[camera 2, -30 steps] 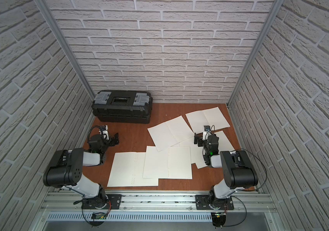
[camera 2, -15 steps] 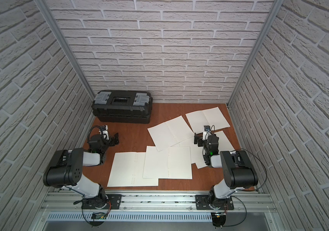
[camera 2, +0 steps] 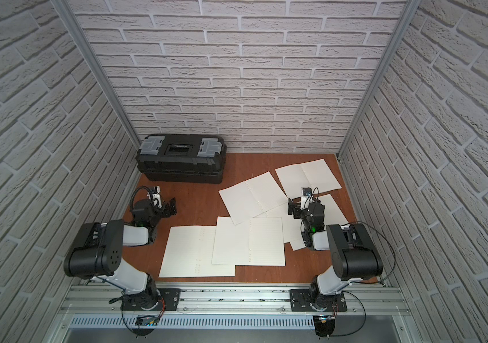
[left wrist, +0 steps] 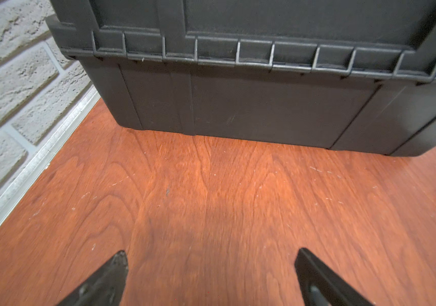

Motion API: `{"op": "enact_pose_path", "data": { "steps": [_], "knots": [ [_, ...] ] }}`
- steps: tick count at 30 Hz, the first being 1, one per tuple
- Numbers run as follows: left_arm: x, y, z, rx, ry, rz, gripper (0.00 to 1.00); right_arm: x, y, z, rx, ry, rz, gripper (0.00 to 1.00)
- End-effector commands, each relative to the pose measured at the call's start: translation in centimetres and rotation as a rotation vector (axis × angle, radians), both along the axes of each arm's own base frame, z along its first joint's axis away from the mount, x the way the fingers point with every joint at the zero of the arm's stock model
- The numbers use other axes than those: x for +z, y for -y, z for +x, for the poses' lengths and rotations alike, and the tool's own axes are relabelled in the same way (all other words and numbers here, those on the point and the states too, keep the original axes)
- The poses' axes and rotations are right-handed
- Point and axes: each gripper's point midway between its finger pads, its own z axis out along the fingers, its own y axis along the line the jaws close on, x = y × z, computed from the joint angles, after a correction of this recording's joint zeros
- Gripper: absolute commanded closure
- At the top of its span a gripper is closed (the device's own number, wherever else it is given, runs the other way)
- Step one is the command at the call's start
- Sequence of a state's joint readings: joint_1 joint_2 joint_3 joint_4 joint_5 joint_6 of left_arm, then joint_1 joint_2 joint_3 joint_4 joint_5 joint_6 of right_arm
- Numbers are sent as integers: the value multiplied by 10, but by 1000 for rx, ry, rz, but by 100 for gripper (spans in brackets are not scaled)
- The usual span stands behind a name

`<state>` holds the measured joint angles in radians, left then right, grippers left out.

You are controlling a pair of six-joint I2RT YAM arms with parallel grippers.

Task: Close the notebook
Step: Close the notebook at the center of the board.

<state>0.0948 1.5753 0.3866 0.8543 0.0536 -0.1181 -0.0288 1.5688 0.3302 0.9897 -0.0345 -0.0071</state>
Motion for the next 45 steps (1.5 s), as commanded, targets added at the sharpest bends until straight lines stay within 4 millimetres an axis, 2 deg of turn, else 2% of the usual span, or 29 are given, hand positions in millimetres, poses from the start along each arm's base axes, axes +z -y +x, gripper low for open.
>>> {"op": "enact_pose_path", "data": {
  "steps": [1, 16, 21, 25, 29, 32, 34, 36, 40, 43, 45],
  "knots": [
    [22, -1, 7, 0, 57, 45, 2, 17, 0, 2, -4, 69, -3, 1],
    [35, -4, 5, 57, 35, 85, 2, 32, 3, 0, -19, 59, -1, 1],
    [58, 0, 5, 61, 42, 127, 2, 41, 3, 1, -24, 48, -4, 1],
    [89, 6, 7, 58, 91, 94, 2, 49, 10, 0, -65, 36, -6, 1],
    [120, 14, 11, 52, 115, 78, 2, 73, 17, -1, -108, 83, 8, 1],
    [137, 5, 9, 167, 81, 81, 2, 98, 30, -2, -208, 103, 49, 1],
    [145, -1, 8, 224, 39, 46, 2, 109, 45, -2, -310, 52, 73, 1],
    [154, 7, 10, 184, 18, 41, 2, 117, 55, -3, -388, -32, 75, 1],
    [172, 16, 8, 191, 38, -5, 2, 130, 60, 5, -436, -139, 84, 1],
    [181, 0, -2, 349, 26, -68, 2, 136, 67, 4, -520, -218, 94, 1],
    [184, -1, -1, 368, 12, -84, 2, 138, 70, 5, -557, -268, 83, 1]
  ]
}}
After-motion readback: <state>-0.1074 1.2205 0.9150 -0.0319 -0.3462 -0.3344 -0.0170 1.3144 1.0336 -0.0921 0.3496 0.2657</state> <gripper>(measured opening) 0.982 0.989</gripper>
